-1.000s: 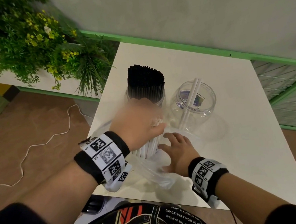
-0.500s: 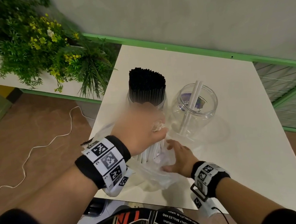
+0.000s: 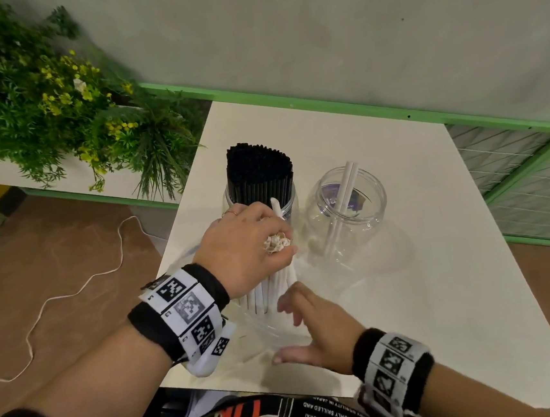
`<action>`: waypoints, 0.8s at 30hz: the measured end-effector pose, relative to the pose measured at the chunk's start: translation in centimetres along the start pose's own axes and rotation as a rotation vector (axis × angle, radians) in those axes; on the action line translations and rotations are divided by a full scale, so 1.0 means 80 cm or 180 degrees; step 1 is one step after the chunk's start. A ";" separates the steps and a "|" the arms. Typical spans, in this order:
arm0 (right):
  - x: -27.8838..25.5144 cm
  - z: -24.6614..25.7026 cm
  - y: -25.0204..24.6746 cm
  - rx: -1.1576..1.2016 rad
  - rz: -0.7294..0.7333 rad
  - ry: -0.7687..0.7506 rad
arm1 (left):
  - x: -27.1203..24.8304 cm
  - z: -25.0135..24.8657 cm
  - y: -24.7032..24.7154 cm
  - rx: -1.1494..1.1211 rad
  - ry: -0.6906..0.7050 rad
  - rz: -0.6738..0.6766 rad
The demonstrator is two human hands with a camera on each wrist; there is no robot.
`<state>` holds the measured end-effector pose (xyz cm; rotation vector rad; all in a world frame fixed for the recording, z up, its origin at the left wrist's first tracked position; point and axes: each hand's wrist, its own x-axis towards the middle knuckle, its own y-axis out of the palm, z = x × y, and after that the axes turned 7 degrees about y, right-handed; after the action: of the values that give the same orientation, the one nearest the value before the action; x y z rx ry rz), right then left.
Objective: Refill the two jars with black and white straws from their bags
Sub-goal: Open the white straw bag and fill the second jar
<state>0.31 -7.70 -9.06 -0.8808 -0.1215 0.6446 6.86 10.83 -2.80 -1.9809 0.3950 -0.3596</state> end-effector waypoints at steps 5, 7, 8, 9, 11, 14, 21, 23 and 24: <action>0.019 -0.036 0.055 -0.1253 0.0551 -0.1109 | 0.001 -0.001 0.000 -0.0020 -0.0025 -0.0001; 0.030 -0.041 0.055 -0.1555 0.0907 -0.0886 | 0.000 -0.002 0.002 -0.0005 -0.0009 -0.0021; 0.034 -0.043 0.053 -0.1739 0.1137 -0.0731 | 0.000 -0.002 0.003 0.0000 0.0005 -0.0028; 0.036 -0.045 0.050 -0.1906 0.1381 -0.0579 | 0.000 -0.002 0.004 0.0000 0.0020 -0.0028; 0.036 -0.049 0.046 -0.2180 0.1719 -0.0372 | 0.001 -0.004 0.005 0.0001 0.0042 -0.0021; 0.031 -0.056 0.027 -0.1420 0.1446 -0.0052 | 0.001 -0.003 0.004 -0.0005 0.0027 0.0006; 0.064 -0.057 -0.051 0.0731 -0.0554 0.0887 | -0.002 -0.002 0.003 0.0021 0.0064 -0.0007; 0.077 -0.048 -0.054 0.1007 -0.0289 0.0890 | -0.003 -0.001 0.002 0.0014 0.0121 -0.0004; 0.081 -0.046 -0.054 0.1107 -0.0176 0.0861 | -0.003 0.000 0.001 -0.0012 0.0157 -0.0002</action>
<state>8.90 -8.51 -9.22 -0.6180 0.2044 0.4712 6.63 10.95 -2.90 -1.9790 0.4268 -0.4089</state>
